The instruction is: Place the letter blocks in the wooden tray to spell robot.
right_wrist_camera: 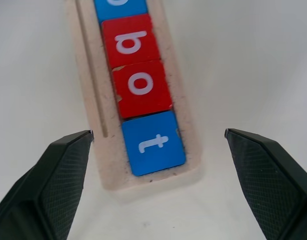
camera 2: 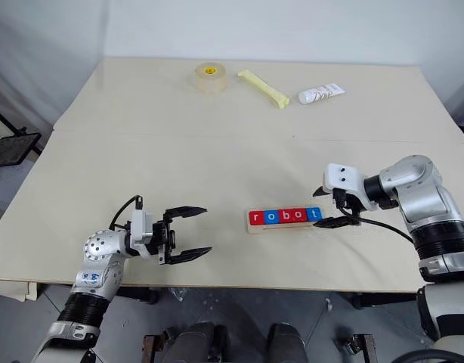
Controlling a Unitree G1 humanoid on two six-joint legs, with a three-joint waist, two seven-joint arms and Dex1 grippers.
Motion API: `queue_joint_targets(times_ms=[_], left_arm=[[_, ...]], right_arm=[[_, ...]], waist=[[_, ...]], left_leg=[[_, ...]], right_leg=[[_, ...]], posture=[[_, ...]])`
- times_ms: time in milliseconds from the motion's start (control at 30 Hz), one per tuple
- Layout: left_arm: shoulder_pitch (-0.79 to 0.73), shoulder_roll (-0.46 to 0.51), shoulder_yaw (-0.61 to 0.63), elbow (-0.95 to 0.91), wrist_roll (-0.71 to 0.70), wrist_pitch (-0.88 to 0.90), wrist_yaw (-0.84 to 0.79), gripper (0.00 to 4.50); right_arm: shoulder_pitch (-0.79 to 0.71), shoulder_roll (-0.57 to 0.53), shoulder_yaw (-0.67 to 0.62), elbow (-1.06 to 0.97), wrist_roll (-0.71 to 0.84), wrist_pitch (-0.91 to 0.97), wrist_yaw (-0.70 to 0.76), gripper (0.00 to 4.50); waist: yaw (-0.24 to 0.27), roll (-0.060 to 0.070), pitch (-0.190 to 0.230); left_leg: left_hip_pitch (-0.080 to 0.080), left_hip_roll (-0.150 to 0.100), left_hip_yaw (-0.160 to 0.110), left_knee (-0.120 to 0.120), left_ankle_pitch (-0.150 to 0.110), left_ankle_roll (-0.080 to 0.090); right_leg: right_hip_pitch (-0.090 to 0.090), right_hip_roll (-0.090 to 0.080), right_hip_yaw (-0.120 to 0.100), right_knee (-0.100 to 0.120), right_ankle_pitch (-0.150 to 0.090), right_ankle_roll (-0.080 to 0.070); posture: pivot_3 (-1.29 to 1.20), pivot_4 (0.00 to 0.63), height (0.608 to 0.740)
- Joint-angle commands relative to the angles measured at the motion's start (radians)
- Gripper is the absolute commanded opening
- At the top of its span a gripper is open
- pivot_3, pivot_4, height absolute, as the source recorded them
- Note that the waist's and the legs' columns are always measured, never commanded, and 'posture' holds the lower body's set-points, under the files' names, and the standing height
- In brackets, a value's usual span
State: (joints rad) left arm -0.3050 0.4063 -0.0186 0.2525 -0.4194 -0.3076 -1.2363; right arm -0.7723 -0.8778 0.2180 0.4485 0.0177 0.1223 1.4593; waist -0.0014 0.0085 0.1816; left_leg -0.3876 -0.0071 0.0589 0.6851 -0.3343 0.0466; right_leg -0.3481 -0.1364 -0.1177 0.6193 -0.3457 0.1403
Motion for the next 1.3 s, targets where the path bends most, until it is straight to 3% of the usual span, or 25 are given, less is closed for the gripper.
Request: queue_joint_targets(times_ms=[33,167,533,867,1100,1300], left_arm=[[-0.011,-0.006,-0.003,0.0,0.007,-0.017,-0.004,4.5],[-0.017,-0.011,-0.006,0.003,0.009,-0.016,-0.005,4.5],[-0.013,-0.008,-0.003,-0.006,0.008,-0.011,-0.013,4.5],[0.017,0.007,0.004,-0.043,0.002,0.0,-0.006,4.5],[0.021,0.012,0.005,-0.047,0.002,0.004,0.002,4.5],[0.006,0.009,0.002,-0.031,0.005,0.0,0.0,4.5]], right_arm=[[0.004,-0.033,-0.05,-0.023,0.01,0.013,-0.028,4.47],[-0.002,-0.034,-0.064,0.002,0.011,0.015,-0.05,3.94],[-0.026,0.008,-0.049,0.108,-0.029,-0.034,-0.136,0.03],[-0.042,0.086,-0.045,0.195,-0.058,-0.094,-0.221,0.03],[0.008,0.074,-0.048,0.108,-0.02,-0.054,-0.143,0.03],[0.016,0.071,-0.055,0.095,-0.026,-0.043,-0.16,0.03]], waist=[[0.0,0.0,0.0],[0.0,0.0,0.0],[0.0,0.0,0.0],[-0.002,0.0,0.0],[-0.001,0.0,0.0],[-0.002,0.0,0.0]], left_leg=[[0.0,0.0,0.0,0.0,0.0,0.0],[0.0,0.0,0.0,0.0,0.0,0.0],[0.0,0.0,0.0,0.0,0.0,0.0],[0.0,0.0,0.0,0.0,0.0,0.0],[0.0,0.0,0.0,0.0,0.0,0.0],[0.0,0.0,0.0,0.0,0.0,0.0]], right_leg=[[0.0,0.0,0.0,0.0,0.0,0.0],[0.0,0.0,0.0,0.0,0.0,0.0],[0.0,0.0,0.0,0.0,0.0,0.0],[-0.001,0.0,0.0,0.001,0.0,0.0],[-0.001,0.0,0.0,0.001,0.0,0.0],[-0.001,0.0,0.0,0.001,0.0,0.0]], posture=[[0.0,0.15,0.74],[0.0,0.15,0.74],[0.0,0.15,0.74],[0.0,0.15,0.74],[0.0,0.15,0.74],[0.0,0.15,0.74]])
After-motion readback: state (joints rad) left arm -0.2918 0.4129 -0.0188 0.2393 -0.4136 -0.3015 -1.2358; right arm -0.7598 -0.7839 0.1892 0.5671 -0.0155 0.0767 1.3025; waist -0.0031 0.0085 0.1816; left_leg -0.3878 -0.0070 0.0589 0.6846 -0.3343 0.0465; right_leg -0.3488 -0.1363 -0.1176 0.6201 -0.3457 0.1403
